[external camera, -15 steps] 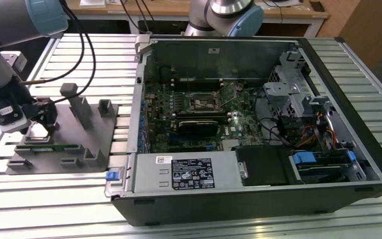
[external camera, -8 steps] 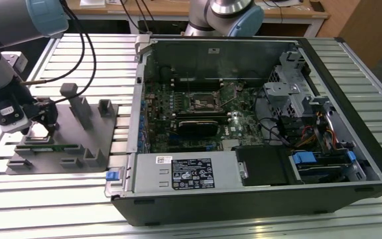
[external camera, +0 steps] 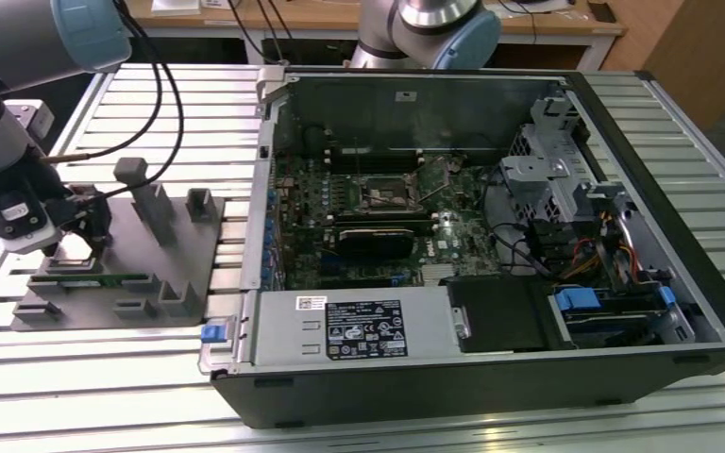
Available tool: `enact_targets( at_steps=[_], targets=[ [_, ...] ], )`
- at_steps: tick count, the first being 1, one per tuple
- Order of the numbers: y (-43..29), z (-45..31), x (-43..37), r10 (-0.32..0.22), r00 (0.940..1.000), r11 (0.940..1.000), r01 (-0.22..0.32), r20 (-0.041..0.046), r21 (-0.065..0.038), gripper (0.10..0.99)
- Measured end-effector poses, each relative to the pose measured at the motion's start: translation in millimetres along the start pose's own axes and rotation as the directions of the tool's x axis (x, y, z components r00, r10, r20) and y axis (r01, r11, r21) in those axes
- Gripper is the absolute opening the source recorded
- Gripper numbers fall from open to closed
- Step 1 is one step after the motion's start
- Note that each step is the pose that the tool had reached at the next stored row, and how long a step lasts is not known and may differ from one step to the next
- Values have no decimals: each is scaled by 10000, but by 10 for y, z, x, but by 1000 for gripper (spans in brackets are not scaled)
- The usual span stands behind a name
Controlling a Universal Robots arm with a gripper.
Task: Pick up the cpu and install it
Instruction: 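Pick up the cpu and move it towards the insertion slot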
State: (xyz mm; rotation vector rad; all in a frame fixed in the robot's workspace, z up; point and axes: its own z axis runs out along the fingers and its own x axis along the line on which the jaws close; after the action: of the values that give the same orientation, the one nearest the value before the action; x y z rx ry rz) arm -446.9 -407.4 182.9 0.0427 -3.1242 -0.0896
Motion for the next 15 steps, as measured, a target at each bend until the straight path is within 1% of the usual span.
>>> enact_targets(
  at_steps=[3, 4, 10, 12, 13, 15],
  targets=[
    [3, 0, 0, -1, 10000, 10000, 1, 0, 0, 635],
    [3, 0, 0, -2, 10000, 10000, 2, 0, 1, 565],
    [4, 0, -2, 0, 10000, 10000, 0, 0, 0, 565],
    [5, -5, -3, -1, 10000, 10000, 1, -1, 1, 580],
    [6, -8, -3, -2, 10000, 10000, 2, 0, 0, 639],
    [7, -10, -3, -1, 10000, 10000, 1, 2, -1, 639]
  ],
)
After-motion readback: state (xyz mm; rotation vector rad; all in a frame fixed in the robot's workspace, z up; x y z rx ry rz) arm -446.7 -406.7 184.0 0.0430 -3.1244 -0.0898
